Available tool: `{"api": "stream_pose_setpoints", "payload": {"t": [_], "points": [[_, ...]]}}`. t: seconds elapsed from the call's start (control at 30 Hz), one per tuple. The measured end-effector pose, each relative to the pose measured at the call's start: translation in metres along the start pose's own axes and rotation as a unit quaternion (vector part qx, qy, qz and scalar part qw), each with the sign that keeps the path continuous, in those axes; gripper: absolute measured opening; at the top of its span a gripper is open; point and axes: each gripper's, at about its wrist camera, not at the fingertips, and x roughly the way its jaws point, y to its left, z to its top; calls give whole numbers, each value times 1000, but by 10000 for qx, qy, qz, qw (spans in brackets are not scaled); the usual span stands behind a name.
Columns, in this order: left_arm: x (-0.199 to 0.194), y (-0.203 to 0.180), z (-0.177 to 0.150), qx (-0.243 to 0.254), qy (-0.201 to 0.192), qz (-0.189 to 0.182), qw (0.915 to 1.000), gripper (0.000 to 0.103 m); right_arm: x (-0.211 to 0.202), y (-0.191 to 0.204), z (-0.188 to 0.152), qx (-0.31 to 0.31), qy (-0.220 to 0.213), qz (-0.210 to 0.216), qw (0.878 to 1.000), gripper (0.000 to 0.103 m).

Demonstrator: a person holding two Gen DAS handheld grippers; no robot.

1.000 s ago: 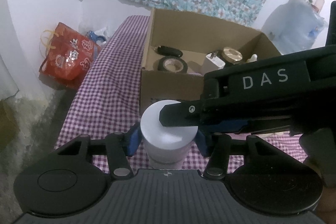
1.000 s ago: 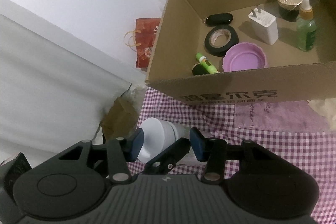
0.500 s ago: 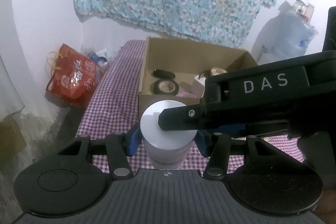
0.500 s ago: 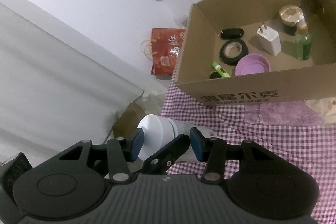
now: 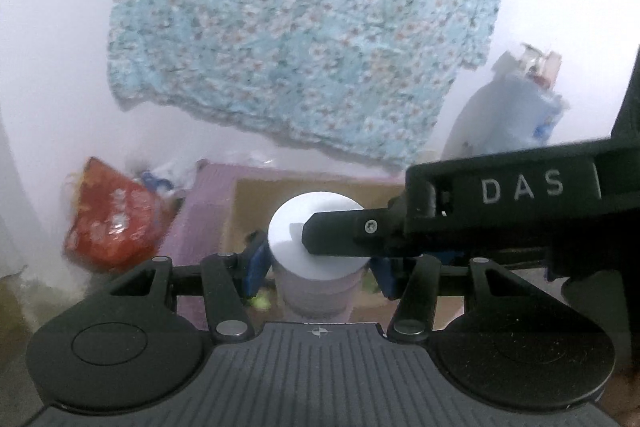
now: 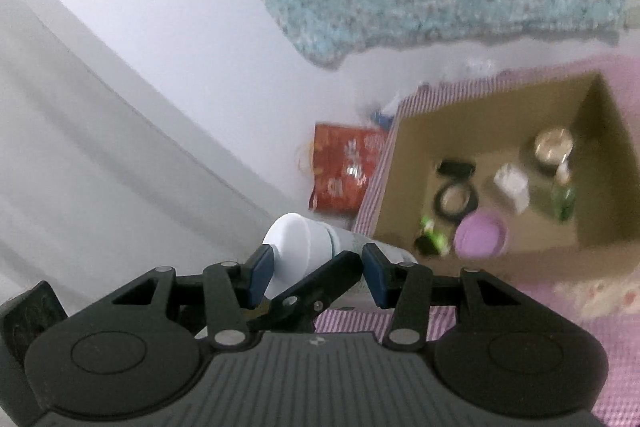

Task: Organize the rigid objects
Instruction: 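Carry the white supplement tub into the box and open the right tool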

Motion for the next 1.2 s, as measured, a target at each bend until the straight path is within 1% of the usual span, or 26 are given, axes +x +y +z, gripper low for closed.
{"api": "stream_pose_setpoints", "payload": {"t": [0.07, 0.17, 0.27, 0.37, 0.57, 0.73, 0.87, 1.0, 1.13, 1.17, 1.2], "points": [[12, -8, 9, 19, 24, -127, 9999, 53, -6, -10, 14, 1, -113, -77, 9999, 52], [35, -23, 15, 118, 110, -259, 9995, 53, -9, -33, 30, 121, -168, -145, 9997, 52], [65, -34, 16, 109, 342, -453, 9983, 53, -7, -62, 40, 285, -162, -269, 9991, 52], [94, -44, 8, 121, 572, -575, 9966, 53, -3, -95, 44, 486, -111, -402, 9979, 52], [136, -54, -14, 109, 942, -701, 9930, 53, 19, -150, 42, 837, 84, -540, 9950, 52], [159, -56, -27, 124, 1188, -694, 9904, 53, 38, -185, 40, 1093, 233, -553, 9922, 52], [172, -59, -35, 224, 1351, -639, 9885, 53, 52, -200, 37, 1170, 364, -592, 9907, 52], [178, -59, -41, 273, 1464, -674, 9865, 53, 58, -204, 33, 1098, 451, -712, 9904, 52], [175, -63, -42, 401, 1415, -682, 9868, 61, 55, -203, 32, 977, 448, -845, 9906, 52], [175, -65, -41, 425, 1406, -667, 9869, 67, 53, -202, 32, 950, 434, -861, 9908, 53], [174, -66, -41, 443, 1398, -660, 9870, 71, 51, -200, 34, 905, 413, -894, 9910, 53]]}}
